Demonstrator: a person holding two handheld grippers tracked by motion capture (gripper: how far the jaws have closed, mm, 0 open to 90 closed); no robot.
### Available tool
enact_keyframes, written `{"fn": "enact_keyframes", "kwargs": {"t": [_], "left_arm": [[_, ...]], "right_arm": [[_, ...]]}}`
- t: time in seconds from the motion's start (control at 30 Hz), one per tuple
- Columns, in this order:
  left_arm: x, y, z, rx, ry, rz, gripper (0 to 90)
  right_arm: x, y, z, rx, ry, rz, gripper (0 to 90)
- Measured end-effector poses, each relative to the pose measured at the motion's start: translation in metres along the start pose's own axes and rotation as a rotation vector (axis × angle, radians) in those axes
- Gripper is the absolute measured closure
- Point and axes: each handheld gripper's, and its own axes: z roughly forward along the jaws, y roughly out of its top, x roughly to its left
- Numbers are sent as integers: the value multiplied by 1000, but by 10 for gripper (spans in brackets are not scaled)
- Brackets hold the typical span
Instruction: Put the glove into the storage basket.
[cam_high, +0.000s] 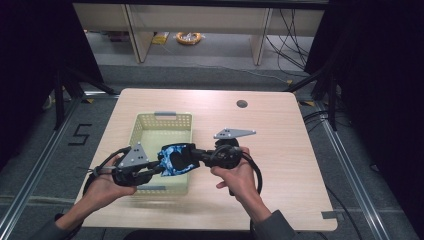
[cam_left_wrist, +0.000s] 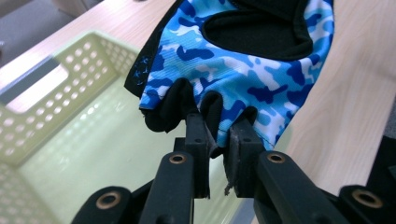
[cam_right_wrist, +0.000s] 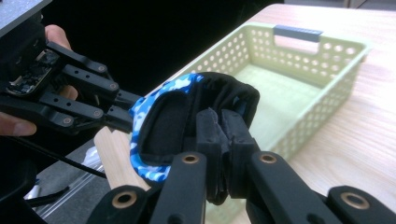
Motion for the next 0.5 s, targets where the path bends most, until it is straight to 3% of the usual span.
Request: {"fn": "enact_keyframes", "kwargs": {"t": [0.17,0.33,0.37,0.4,0.43,0.5], "left_arm": [[10,-13,0,41,10,-7,802],[26,-30,-2,72,9,-54,802],[30,-32,-3,82,13,-43,802],[30,-35,-3,85,21,-61,802],[32,-37,-3,95,13,-45,802],[34,-44,-2,119,12,-66,802]], "right_arm": [[-1,5,24,29,10,19,875],[-1,4,48,62,14,24,875],[-1,3,54,69,18,30,875],[-1,2,60,72,23,34,875],[-1,1,63,82,30,41,875],[0,-1,72,91,29,48,875]]}}
